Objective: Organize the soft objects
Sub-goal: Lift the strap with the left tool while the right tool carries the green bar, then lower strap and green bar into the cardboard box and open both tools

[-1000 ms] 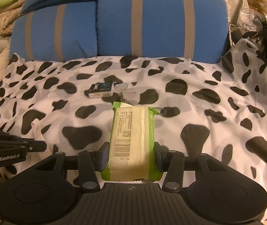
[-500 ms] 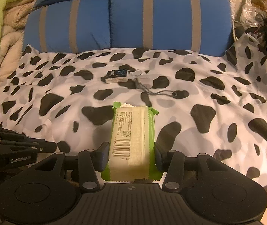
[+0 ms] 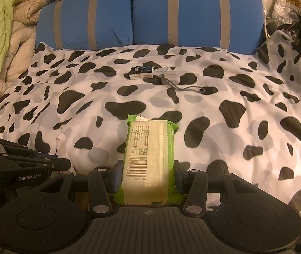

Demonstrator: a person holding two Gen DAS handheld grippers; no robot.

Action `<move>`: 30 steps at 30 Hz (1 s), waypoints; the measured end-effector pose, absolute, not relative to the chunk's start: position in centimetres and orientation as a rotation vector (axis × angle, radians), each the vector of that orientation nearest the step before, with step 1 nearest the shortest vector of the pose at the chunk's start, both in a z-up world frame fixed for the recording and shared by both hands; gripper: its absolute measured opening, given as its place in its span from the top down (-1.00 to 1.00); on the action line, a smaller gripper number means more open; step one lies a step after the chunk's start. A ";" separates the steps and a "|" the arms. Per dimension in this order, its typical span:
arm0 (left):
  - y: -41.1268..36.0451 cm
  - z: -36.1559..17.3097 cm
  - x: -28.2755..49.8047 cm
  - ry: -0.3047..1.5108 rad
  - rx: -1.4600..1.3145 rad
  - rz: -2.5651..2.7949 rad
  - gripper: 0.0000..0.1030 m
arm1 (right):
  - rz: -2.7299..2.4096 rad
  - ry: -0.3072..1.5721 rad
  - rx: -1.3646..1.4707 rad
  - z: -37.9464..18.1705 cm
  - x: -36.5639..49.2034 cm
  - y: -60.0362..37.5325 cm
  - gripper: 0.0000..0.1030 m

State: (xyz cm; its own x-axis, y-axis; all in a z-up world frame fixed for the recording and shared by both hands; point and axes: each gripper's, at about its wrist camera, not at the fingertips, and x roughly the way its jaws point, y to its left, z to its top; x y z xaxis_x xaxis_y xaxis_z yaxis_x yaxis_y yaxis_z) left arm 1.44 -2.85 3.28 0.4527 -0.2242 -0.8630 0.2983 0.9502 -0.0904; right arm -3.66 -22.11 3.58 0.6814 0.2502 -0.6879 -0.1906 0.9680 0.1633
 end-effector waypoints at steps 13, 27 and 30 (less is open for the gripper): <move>-2.5 1.1 1.3 1.249 0.011 -0.369 0.93 | 0.363 0.959 0.075 1.7 -4.3 -20.2 0.02; -2.5 -1.0 1.3 1.398 0.038 -0.356 0.92 | 0.465 1.073 0.032 0.3 -4.4 -18.3 0.01; -2.5 -1.3 1.4 1.414 0.040 -0.334 0.90 | 0.477 1.084 0.032 0.3 -4.4 -18.2 -0.02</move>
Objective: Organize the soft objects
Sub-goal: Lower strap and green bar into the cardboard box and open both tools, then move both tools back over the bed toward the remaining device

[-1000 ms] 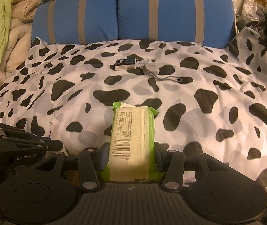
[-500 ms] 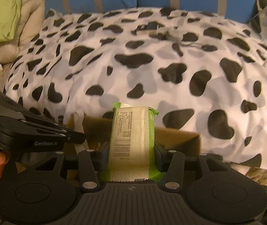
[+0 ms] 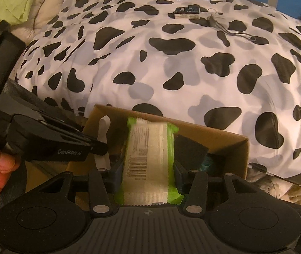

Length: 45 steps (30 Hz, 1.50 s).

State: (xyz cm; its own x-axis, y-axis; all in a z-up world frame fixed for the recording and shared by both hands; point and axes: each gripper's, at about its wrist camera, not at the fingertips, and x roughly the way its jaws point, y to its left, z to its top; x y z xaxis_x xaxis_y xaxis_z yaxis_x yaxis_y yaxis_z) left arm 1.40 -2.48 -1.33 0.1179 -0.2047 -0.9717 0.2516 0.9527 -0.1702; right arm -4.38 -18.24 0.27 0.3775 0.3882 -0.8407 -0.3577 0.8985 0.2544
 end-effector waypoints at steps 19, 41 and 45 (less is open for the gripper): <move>-1.9 -1.7 1.9 1.435 0.038 -0.246 -0.15 | 0.444 1.115 -0.018 -0.1 -4.1 -17.8 -0.92; -1.9 -1.3 2.0 1.397 0.043 -0.230 -0.15 | 0.340 1.151 -0.051 -0.8 -3.5 -18.1 -0.93; -1.9 -1.1 2.0 1.376 0.047 -0.225 -0.15 | 0.307 1.151 -0.061 -0.9 -3.4 -18.3 -0.93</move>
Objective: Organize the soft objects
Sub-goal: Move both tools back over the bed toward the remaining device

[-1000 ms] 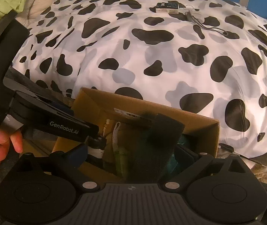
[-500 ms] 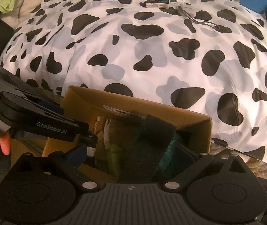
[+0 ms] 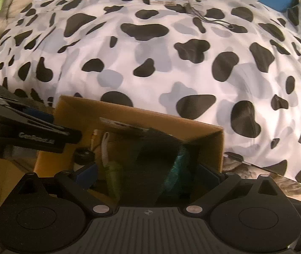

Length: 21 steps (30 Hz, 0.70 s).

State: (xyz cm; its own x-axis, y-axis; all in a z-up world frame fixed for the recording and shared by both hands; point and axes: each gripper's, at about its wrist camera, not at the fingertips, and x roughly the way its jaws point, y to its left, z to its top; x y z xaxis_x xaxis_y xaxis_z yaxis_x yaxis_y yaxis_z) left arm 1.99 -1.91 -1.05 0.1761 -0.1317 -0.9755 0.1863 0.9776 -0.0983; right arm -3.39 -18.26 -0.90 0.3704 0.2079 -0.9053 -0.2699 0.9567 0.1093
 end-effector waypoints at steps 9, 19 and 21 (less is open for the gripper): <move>-1.8 0.3 2.0 1.275 0.047 -0.212 -0.15 | 0.199 1.108 -0.041 -0.3 -3.0 -19.6 -0.93; -1.9 3.0 1.7 1.059 0.039 -0.189 -0.15 | 0.105 0.988 -0.011 1.4 -2.8 -21.1 -0.93; -1.8 3.5 1.6 1.023 0.031 -0.186 -0.15 | 0.091 0.955 0.001 1.8 -2.9 -21.4 -0.93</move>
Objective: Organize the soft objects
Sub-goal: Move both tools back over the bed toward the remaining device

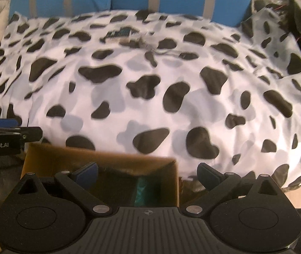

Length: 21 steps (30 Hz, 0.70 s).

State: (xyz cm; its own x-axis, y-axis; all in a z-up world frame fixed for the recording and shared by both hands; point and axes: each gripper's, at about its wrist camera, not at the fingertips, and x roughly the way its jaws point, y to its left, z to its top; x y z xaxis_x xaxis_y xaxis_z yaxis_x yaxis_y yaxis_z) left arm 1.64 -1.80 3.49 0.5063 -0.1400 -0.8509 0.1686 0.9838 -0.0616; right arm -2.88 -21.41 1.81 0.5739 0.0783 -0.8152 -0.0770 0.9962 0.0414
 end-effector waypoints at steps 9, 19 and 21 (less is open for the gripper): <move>-1.9 5.0 1.1 0.887 0.030 -0.182 -0.22 | 0.049 0.816 0.044 3.5 -3.3 -22.4 -0.93; -2.0 5.7 0.8 0.809 0.040 -0.170 -0.38 | 0.037 0.742 0.053 4.2 -3.6 -22.8 -0.93; -2.0 5.7 0.8 0.801 0.038 -0.170 -0.38 | 0.041 0.736 0.046 4.2 -3.5 -22.8 -0.93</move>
